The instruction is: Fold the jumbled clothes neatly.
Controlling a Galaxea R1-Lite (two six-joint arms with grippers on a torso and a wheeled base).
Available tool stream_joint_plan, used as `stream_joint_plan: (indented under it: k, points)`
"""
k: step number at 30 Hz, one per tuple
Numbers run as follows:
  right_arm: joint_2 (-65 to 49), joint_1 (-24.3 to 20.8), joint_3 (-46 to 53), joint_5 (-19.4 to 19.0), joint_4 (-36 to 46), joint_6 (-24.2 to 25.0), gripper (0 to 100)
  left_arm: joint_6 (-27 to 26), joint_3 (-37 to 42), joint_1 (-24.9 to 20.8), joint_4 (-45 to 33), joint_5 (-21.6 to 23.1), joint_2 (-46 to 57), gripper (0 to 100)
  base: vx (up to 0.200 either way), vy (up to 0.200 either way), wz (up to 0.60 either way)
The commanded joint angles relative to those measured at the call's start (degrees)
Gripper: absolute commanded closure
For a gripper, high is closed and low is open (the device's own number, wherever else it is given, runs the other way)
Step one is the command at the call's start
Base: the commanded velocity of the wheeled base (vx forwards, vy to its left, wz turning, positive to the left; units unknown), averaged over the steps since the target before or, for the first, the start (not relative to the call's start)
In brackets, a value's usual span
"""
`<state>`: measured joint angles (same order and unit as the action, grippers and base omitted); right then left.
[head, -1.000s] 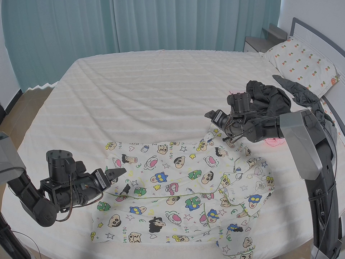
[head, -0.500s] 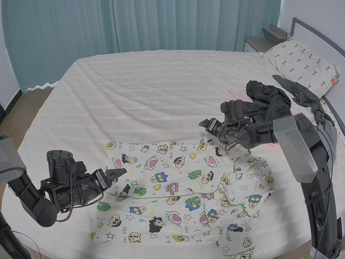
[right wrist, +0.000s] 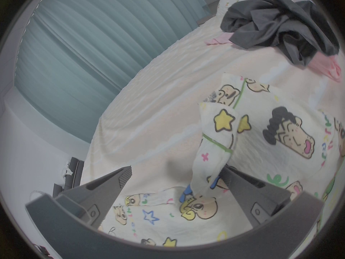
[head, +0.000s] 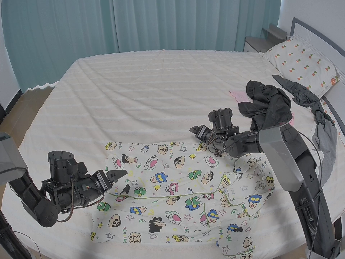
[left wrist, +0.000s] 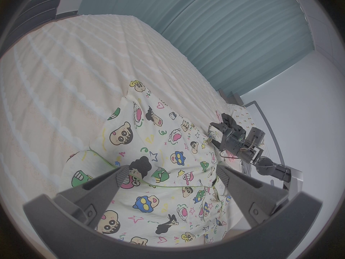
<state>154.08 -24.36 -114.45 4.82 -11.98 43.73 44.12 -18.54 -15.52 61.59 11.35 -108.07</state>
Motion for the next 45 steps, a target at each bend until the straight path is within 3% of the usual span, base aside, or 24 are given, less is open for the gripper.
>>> stream_joint_plan:
  k: [1,8,12,19,27,29,36,40,45]
  points:
    - [2.81,-0.52,-0.15,0.63,-0.67,1.01,0,0.00,0.00,0.05,0.02,-0.01,-0.12,0,0.000,0.000,0.00]
    - [0.52,-0.78,-0.15,0.99,-7.79,3.29,0,0.00,0.00,0.05,0.02,-0.01,-0.12,0,0.000,0.000,0.00]
    - [-2.73,-0.69,-0.15,1.95,-16.32,2.77,0,0.00,0.00,-0.04,0.11,-0.01,-0.12,0,0.000,0.000,0.00]
    - [-3.70,-0.60,-0.15,2.13,-16.32,2.59,0,0.00,0.00,-0.04,0.11,-0.10,-0.04,0,0.000,0.000,0.00]
    - [-6.51,1.42,-0.15,1.69,-16.41,-2.95,0,0.00,0.00,-0.04,0.11,-0.10,-0.04,0,0.000,0.000,0.00]
    - [-8.09,1.68,6.60,0.63,-16.93,-6.20,0,0.00,0.00,0.05,0.11,-0.10,-0.04,0,0.000,0.000,0.00]
    - [-11.08,0.89,19.08,-5.61,-17.46,-10.59,0,0.00,0.00,0.05,0.11,-0.10,0.14,0,0.000,0.000,0.00]
    - [-10.55,0.63,20.93,-5.69,-18.34,-13.84,0,-0.08,0.00,0.05,0.11,-0.19,0.32,0,0.000,0.000,0.00]
    - [-11.78,1.68,22.16,-5.25,-19.04,-13.67,0,-0.08,-0.09,0.23,0.20,-0.80,0.40,0,0.000,0.000,0.00]
